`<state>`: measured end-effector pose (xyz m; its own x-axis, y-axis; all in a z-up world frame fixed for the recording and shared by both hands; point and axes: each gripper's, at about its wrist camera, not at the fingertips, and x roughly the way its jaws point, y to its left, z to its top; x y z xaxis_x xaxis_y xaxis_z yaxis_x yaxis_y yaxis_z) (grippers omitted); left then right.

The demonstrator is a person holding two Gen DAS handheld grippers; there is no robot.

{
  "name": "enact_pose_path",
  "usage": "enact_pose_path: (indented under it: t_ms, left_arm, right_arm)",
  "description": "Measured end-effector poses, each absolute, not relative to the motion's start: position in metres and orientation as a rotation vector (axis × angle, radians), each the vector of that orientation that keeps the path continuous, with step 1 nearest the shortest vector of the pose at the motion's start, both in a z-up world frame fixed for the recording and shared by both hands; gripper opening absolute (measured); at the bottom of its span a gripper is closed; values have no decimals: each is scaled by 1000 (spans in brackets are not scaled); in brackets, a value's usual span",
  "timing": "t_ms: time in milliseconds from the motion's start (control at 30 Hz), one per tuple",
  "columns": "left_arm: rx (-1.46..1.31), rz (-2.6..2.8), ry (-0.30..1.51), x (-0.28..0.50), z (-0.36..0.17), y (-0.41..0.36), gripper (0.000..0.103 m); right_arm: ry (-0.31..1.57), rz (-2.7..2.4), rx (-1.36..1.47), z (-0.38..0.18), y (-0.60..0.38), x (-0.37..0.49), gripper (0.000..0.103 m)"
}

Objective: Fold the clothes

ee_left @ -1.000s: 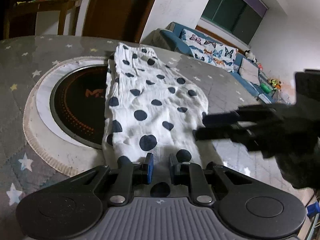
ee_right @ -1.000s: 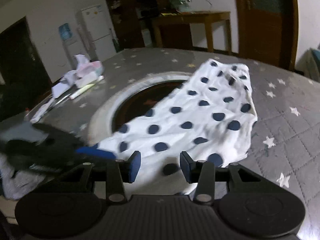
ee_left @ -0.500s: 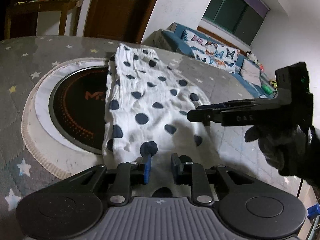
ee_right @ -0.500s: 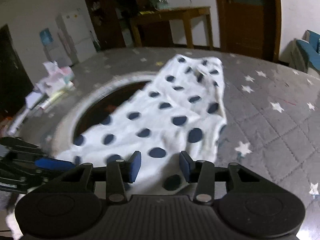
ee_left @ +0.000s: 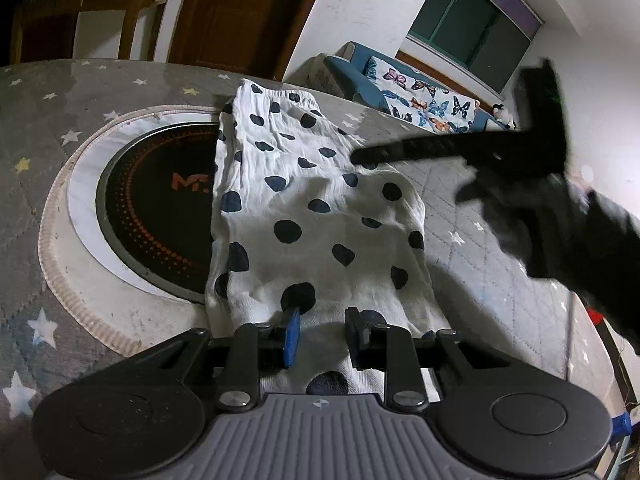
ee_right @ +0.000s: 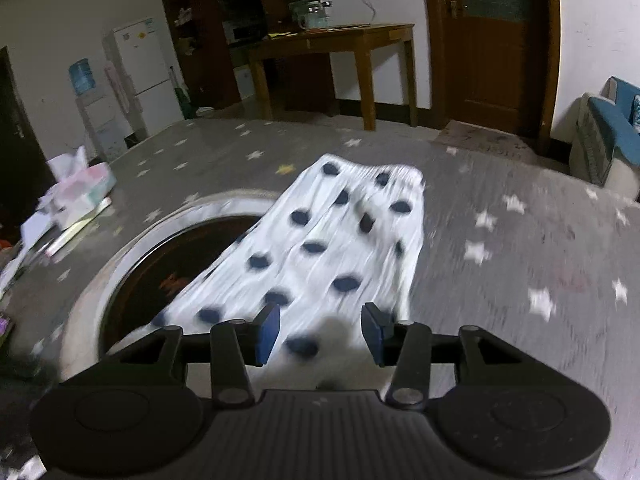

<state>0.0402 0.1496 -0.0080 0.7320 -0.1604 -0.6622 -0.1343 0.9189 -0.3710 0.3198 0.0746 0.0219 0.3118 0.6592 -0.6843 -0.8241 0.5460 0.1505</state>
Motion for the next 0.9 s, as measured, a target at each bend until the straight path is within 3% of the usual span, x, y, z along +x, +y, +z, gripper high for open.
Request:
enact_pose_path:
  t_ms: [200,700,733,833,900]
  left_arm:
    - [-423,-16,761,42,-8,150,29]
    - [-453,-8,780,47,-7,153,29]
    - [-453,-7,781,48,-7,153,29]
    - [-451,-4,783,48,-6,152,30]
    - [-448,-3,783,48,-4,151,32]
  right_arm:
    - [789,929,-208,12,106,375,53]
    - [804,936,-60,-18,142,451,53]
    - [799,942,-63,-19,143,450,50]
    - [798,950,-61,-20,144,450,23]
    - [798,953,-52,-20,143,449,17]
